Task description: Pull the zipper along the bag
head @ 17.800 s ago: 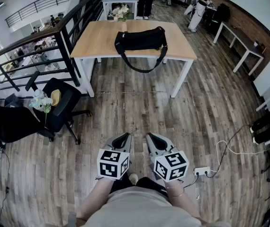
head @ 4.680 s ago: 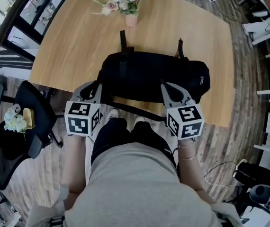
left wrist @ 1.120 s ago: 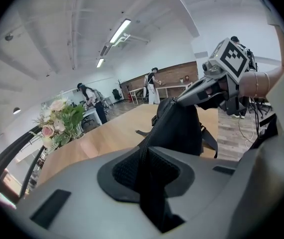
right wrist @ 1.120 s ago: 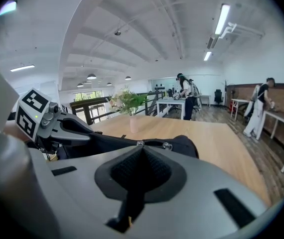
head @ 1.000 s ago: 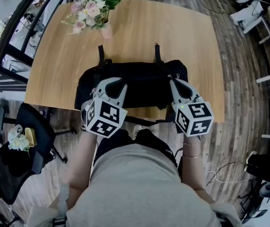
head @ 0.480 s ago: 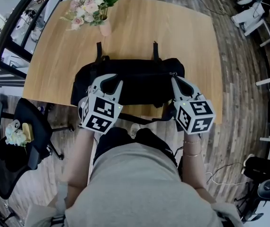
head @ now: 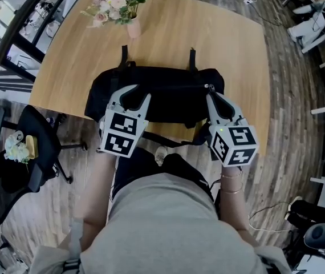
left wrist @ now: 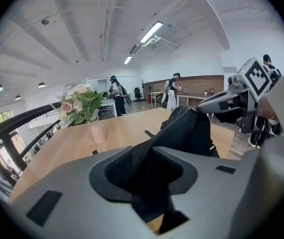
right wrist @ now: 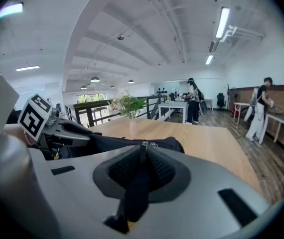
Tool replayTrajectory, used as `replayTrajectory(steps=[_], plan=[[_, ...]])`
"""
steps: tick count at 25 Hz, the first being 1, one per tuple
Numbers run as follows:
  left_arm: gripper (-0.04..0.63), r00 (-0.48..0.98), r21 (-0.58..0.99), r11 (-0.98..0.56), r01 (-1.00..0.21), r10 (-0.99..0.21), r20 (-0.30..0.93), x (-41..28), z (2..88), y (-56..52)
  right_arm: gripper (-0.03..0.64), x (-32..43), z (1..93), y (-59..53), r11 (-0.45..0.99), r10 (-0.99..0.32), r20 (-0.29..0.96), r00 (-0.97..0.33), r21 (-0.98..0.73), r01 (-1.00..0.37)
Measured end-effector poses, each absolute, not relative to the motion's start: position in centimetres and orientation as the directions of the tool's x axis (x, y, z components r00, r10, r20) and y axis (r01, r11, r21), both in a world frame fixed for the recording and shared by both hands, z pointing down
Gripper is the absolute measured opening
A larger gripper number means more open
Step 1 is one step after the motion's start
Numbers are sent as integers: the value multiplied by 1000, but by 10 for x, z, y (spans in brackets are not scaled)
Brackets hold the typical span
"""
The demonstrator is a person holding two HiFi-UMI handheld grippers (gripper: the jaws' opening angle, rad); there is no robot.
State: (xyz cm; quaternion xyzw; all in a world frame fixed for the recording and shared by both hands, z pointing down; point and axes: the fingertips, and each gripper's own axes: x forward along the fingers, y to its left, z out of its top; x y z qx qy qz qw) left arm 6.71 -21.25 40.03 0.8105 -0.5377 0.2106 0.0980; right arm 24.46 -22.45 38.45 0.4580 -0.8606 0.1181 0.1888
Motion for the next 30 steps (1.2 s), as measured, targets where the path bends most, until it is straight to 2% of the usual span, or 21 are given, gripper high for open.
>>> replayTrajectory(steps=[5,9,16,18,20,23,27,30], plan=[[143,299,-41,-351,-935,-846,441,64,399,-206,65,233,379,-215,606,-715,412,-565,-36,-794],[175,300,25,-319,-947,-857,419,63,392,-201,114,219,369,-208,646,-697,373,-612,-44,-762],[175,338,207,-282,-937,-882,327,68,370,-185,107,179,362,-189,740,-599,325,-732,-125,-661],[173,362,252,-289,-924,-875,323,71,372,-178,81,169,361,-182,760,-576,311,-756,-138,-635],[145,378,281,-294,-914,-866,326,74,377,-172,51,159,361,-175,786,-547,298,-783,-139,-602],[61,415,325,-313,-892,-853,318,78,382,-165,14,145,361,-163,817,-495,284,-821,-170,-552],[38,403,325,-305,-895,-867,294,78,377,-160,8,135,360,-148,858,-427,247,-870,-194,-476],[26,347,270,-267,-925,-883,316,73,378,-159,6,135,366,-149,848,-437,275,-857,-191,-494]])
